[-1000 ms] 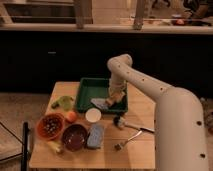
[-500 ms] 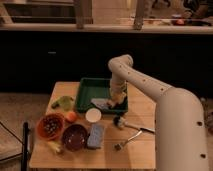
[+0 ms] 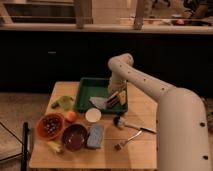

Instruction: Place eraser in tray

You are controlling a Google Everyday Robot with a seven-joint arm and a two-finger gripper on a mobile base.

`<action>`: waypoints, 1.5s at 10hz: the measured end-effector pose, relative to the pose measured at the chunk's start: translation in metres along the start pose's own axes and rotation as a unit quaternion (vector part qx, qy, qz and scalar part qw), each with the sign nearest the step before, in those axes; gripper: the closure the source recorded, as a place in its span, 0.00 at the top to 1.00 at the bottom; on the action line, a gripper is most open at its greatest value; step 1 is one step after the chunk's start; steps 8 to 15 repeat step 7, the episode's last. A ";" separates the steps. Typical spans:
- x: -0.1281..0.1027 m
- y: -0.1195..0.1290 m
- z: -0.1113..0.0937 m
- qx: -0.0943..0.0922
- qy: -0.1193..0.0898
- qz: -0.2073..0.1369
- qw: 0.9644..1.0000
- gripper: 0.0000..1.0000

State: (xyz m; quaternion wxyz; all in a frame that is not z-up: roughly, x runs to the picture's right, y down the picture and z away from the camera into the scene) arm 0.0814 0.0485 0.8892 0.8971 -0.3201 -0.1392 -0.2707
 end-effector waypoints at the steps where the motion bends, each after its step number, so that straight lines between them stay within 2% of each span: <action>1: 0.000 -0.002 -0.003 0.004 0.002 -0.002 1.000 0.80; 7: 0.007 -0.007 -0.034 0.035 0.014 -0.002 0.999 0.80; 15: 0.007 -0.007 -0.034 0.035 0.014 -0.002 0.999 0.80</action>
